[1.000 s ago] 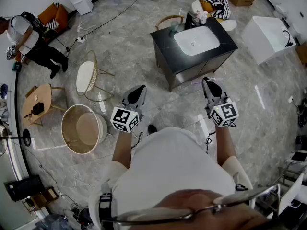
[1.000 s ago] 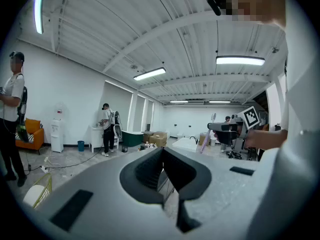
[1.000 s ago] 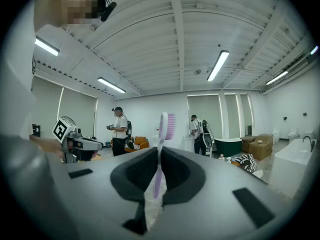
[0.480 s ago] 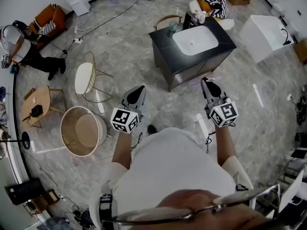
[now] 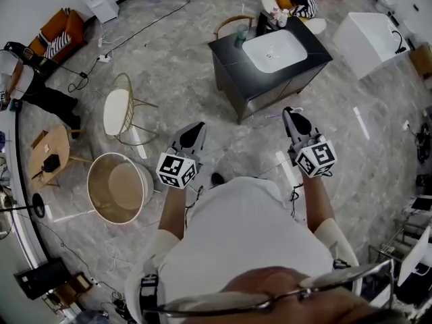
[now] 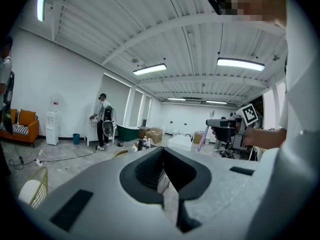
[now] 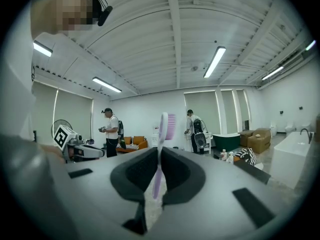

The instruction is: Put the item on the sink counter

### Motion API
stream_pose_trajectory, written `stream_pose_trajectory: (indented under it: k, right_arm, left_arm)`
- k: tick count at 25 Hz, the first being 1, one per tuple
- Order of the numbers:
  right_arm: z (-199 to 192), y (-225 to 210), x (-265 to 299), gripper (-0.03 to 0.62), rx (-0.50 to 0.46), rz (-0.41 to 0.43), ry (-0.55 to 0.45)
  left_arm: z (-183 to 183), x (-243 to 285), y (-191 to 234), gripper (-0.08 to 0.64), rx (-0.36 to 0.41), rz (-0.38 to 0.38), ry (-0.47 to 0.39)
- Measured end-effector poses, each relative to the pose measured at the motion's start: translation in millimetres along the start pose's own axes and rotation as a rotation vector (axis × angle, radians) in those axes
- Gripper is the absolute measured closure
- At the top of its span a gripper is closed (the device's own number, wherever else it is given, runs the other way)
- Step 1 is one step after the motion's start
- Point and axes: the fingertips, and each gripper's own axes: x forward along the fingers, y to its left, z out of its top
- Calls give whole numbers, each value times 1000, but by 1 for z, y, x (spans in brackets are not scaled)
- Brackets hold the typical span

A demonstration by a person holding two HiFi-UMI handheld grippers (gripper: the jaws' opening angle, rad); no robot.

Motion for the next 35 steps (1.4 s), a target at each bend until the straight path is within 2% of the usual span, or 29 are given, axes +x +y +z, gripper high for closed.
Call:
stream_pose_trajectory:
  k: [9,15,20,27,35]
  right_arm:
    - [-3,22,11,564,-24,-54,10]
    - [-10,20,12,563,-1,-76,22]
    - [-16,0,23,563,23,-75,25]
    - [-19,-35,64,563,18,-30,27]
    - [-13,-104,107,563,24,11,15]
  left_arm:
    - [-13,-3,22,555,7,-78,28]
    - [-17,6,31,555,-8,-82,38]
    - [-20,21,38,555,-17,-62,53]
    - [-11,57,59,555,-26,-9,57]
    - [3,123,71,555,-21,40,67]
